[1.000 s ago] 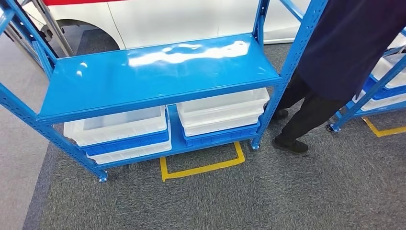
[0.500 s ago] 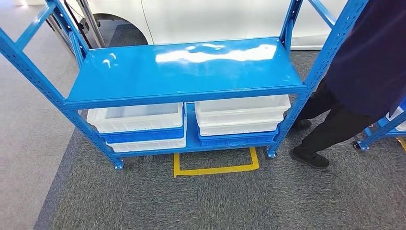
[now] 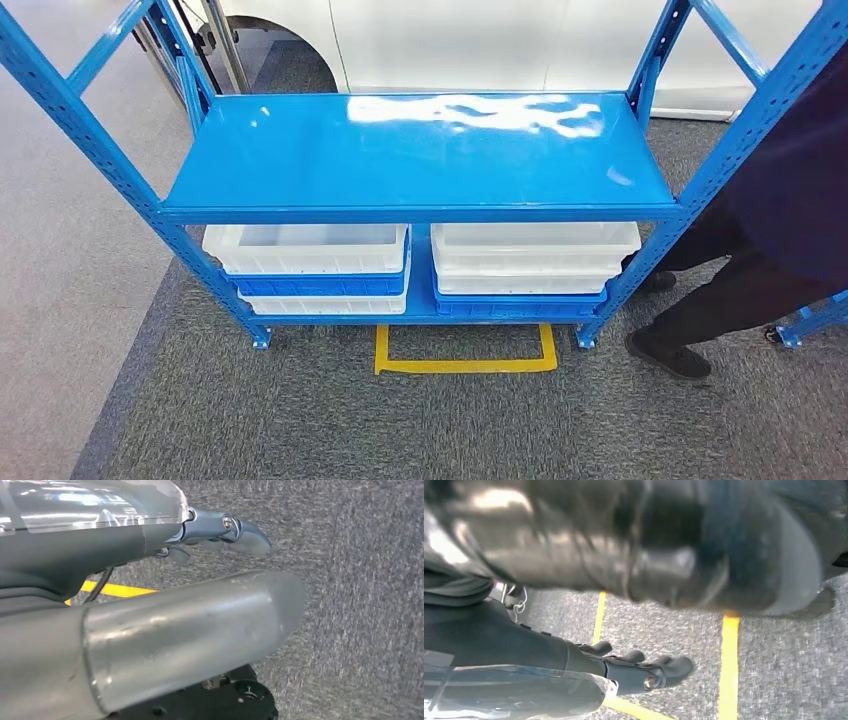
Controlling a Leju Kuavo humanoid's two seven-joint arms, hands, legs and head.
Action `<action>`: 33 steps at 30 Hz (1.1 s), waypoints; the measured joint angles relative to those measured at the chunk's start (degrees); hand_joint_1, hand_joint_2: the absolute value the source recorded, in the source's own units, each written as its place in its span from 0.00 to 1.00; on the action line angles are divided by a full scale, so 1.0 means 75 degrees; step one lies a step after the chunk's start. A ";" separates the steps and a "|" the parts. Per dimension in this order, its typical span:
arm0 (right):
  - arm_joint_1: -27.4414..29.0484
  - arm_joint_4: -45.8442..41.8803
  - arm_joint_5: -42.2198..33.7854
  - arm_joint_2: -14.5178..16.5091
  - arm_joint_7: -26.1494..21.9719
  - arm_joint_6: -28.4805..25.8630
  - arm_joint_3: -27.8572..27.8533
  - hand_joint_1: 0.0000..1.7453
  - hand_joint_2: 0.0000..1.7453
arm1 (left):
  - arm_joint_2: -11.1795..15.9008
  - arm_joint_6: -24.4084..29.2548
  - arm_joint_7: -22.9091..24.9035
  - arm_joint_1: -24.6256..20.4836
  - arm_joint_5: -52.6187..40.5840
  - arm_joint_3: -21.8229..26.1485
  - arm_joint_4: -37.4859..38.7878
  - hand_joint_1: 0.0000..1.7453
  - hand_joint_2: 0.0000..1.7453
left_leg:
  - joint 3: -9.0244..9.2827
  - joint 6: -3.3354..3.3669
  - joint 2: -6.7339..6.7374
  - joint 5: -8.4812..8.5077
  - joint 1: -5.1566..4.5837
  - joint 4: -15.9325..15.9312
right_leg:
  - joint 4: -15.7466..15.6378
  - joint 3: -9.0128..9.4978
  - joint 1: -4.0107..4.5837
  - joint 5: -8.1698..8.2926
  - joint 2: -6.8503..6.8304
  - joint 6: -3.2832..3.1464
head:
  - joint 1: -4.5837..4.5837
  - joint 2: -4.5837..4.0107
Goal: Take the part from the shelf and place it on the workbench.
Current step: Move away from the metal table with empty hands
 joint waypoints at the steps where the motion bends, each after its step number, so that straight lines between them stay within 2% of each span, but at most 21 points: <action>1: -0.0009 -0.0001 0.0001 -0.0001 0.0004 0.0000 -0.0001 0.00 0.00 | -0.0004 -0.0003 -0.0002 0.0003 -0.0001 0.0001 0.0000 0.00 0.00 | 0.0151 0.0023 -0.0010 -0.0038 0.0016 -0.0063 | 0.0361 -0.0220 -0.0006 -0.0016 0.0056 0.0023 | 0.0002 0.0000; 4: 0.0010 -0.0001 0.0004 -0.0004 0.0008 0.0001 -0.0013 0.00 0.00 | -0.0007 -0.0012 -0.0015 -0.0015 -0.0002 0.0001 0.0000 0.00 0.00 | 0.0453 0.0049 -0.0046 -0.0265 0.0035 -0.0109 | 0.1464 -0.1265 -0.0029 -0.0427 0.0137 0.0096 | 0.0006 -0.0001; 6: 0.0049 -0.0001 0.0004 -0.0016 0.0009 0.0001 -0.0035 0.00 0.00 | -0.0009 -0.0018 -0.0020 0.0001 -0.0004 0.0001 0.0000 0.00 0.00 | 0.0728 0.0021 -0.0100 -0.0504 0.0063 -0.0117 | 0.1478 -0.1726 -0.0052 -0.0678 0.0139 0.0132 | 0.0006 -0.0001; 7: 0.0079 -0.0001 0.0004 -0.0025 0.0010 0.0001 -0.0050 0.00 0.00 | -0.0012 -0.0021 -0.0021 0.0016 -0.0005 0.0001 0.0000 0.00 0.00 | 0.0893 -0.0005 -0.0129 -0.0646 0.0087 -0.0119 | 0.1220 -0.1825 -0.0065 -0.0577 0.0137 0.0143 | 0.0007 0.0000; 8: 0.0119 0.0001 0.0004 -0.0032 0.0013 0.0001 -0.0063 0.00 0.00 | -0.0016 -0.0024 -0.0021 0.0035 -0.0007 0.0001 0.0000 0.00 0.00 | 0.1054 -0.0043 -0.0152 -0.0799 0.0108 -0.0121 | 0.0855 -0.1878 -0.0078 -0.0190 0.0133 0.0158 | 0.0008 -0.0001; 9: 0.0159 0.0009 0.0004 -0.0037 0.0017 0.0005 -0.0074 0.00 0.00 | -0.0020 -0.0027 -0.0022 0.0046 -0.0007 0.0002 0.0000 0.00 0.00 | 0.1219 -0.0091 -0.0174 -0.0961 0.0123 -0.0105 | 0.0522 -0.1910 -0.0076 0.0351 0.0120 0.0155 | 0.0008 -0.0001; 11: 0.0193 0.0028 0.0004 -0.0041 0.0027 0.0016 -0.0085 0.00 0.00 | -0.0021 -0.0029 -0.0023 0.0052 -0.0012 0.0004 0.0000 0.00 0.00 | 0.1492 -0.0220 -0.0190 -0.1219 0.0114 -0.0142 | 0.0222 -0.1896 -0.0054 0.1077 0.0116 0.0069 | 0.0007 -0.0001; 12: 0.0179 0.0036 0.0008 -0.0042 0.0033 0.0021 -0.0089 0.00 0.00 | -0.0020 -0.0023 -0.0023 0.0033 -0.0015 0.0004 0.0000 0.00 0.00 | 0.1593 -0.0277 -0.0193 -0.1252 0.0110 -0.0148 | 0.0241 -0.1857 -0.0036 0.1120 0.0113 -0.0004 | 0.0010 -0.0001; 13: 0.0152 0.0036 0.0012 -0.0042 0.0042 0.0024 -0.0093 0.00 0.00 | -0.0020 -0.0007 -0.0019 0.0000 -0.0018 0.0004 0.0000 0.00 0.00 | 0.1584 -0.0328 -0.0193 -0.1179 0.0106 -0.0065 | 0.0262 -0.1782 -0.0040 0.1015 0.0121 -0.0077 | 0.0007 0.0000; 15: 0.0102 0.0035 0.0027 -0.0042 0.0062 0.0026 -0.0100 0.00 0.00 | -0.0017 0.0034 0.0002 -0.0084 -0.0038 0.0002 0.0000 0.00 0.00 | 0.1200 -0.0389 -0.0165 -0.0816 0.0122 0.0666 | 0.0126 -0.1574 -0.0057 0.0918 0.0110 -0.0184 | 0.0004 0.0000; 16: 0.0086 0.0034 0.0035 -0.0042 0.0070 0.0028 -0.0103 0.00 0.00 | -0.0017 0.0049 0.0020 -0.0109 -0.0054 0.0001 0.0000 0.00 0.00 | 0.0842 -0.0414 -0.0143 -0.0698 0.0125 0.1210 | 0.0013 -0.1426 -0.0066 0.0872 0.0107 -0.0226 | -0.0001 0.0000; 17: 0.0079 0.0034 0.0044 -0.0042 0.0077 0.0028 -0.0107 0.00 0.00 | -0.0017 0.0060 0.0039 -0.0108 -0.0069 0.0001 0.0000 0.00 0.00 | 0.0472 -0.0432 -0.0116 -0.0750 0.0128 0.1704 | -0.0110 -0.1252 -0.0065 0.0810 0.0108 -0.0258 | -0.0001 0.0000; 19: 0.0078 0.0034 0.0055 -0.0042 0.0093 0.0031 -0.0112 0.00 0.00 | -0.0015 0.0071 0.0064 -0.0066 -0.0082 0.0001 0.0000 0.00 0.00 | -0.0134 -0.0457 -0.0095 -0.1345 0.0127 0.2192 | -0.0299 -0.0882 -0.0058 0.0666 0.0139 -0.0285 | -0.0001 -0.0001; 20: 0.0080 0.0034 0.0057 -0.0042 0.0103 0.0032 -0.0114 0.00 0.00 | -0.0014 0.0076 0.0069 -0.0043 -0.0082 0.0001 0.0000 0.00 0.00 | -0.0345 -0.0457 -0.0094 -0.1681 0.0127 0.2185 | -0.0355 -0.0704 -0.0056 0.0580 0.0162 -0.0282 | -0.0002 0.0000; 21: 0.0081 0.0034 0.0057 -0.0042 0.0111 0.0033 -0.0117 0.00 0.00 | -0.0012 0.0077 0.0069 -0.0029 -0.0082 0.0001 0.0000 0.00 0.00 | -0.0494 -0.0446 -0.0092 -0.1838 0.0127 0.2020 | -0.0386 -0.0539 -0.0055 0.0484 0.0182 -0.0276 | -0.0002 -0.0001; 22: 0.0082 0.0034 0.0058 -0.0042 0.0117 0.0033 -0.0119 0.00 0.00 | -0.0009 0.0078 0.0069 -0.0020 -0.0083 0.0001 0.0000 0.00 0.00 | -0.0589 -0.0420 -0.0090 -0.1723 0.0125 0.1725 | -0.0399 -0.0384 -0.0053 0.0384 0.0194 -0.0266 | -0.0002 0.0000; 24: 0.0079 0.0035 0.0059 -0.0042 0.0121 0.0033 -0.0122 0.00 0.00 | 0.0002 0.0080 0.0069 -0.0006 -0.0085 0.0001 0.0000 0.00 0.00 | -0.0684 -0.0325 -0.0076 -0.0714 0.0095 0.0936 | -0.0389 -0.0146 -0.0044 0.0191 0.0204 -0.0229 | 0.0001 0.0001; 26: 0.0061 0.0037 0.0068 -0.0040 0.0122 0.0035 -0.0123 0.00 0.00 | 0.0010 0.0093 0.0087 0.0005 -0.0110 -0.0001 0.0000 0.00 0.00 | -0.0724 -0.0238 -0.0077 0.0160 0.0044 0.0501 | -0.0351 -0.0041 -0.0022 0.0043 0.0234 -0.0142 | -0.0003 0.0000; 27: 0.0049 0.0039 0.0081 -0.0039 0.0124 0.0043 -0.0124 0.00 0.00 | 0.0011 0.0096 0.0104 0.0005 -0.0127 -0.0005 0.0000 0.00 0.00 | -0.0739 -0.0210 -0.0087 0.0309 0.0020 0.0479 | -0.0343 -0.0014 -0.0013 -0.0004 0.0251 -0.0092 | -0.0004 -0.0001; 30: 0.0024 0.0039 0.0135 -0.0041 0.0127 0.0084 -0.0125 0.00 0.00 | 0.0007 0.0071 0.0144 -0.0022 -0.0152 -0.0022 0.0000 0.00 0.00 | -0.0689 -0.0091 -0.0097 0.0408 0.0048 0.0373 | -0.0294 -0.0012 -0.0003 -0.0170 0.0245 0.0030 | -0.0002 -0.0001; 33: 0.0009 0.0039 0.0150 -0.0042 0.0124 0.0117 -0.0127 0.00 0.00 | 0.0009 0.0055 0.0160 -0.0050 -0.0148 -0.0028 0.0000 0.00 0.00 | -0.0658 0.0027 -0.0081 0.0416 0.0058 0.0282 | 0.0702 -0.0505 -0.0005 -0.0798 0.0216 0.0081 | 0.0005 -0.0001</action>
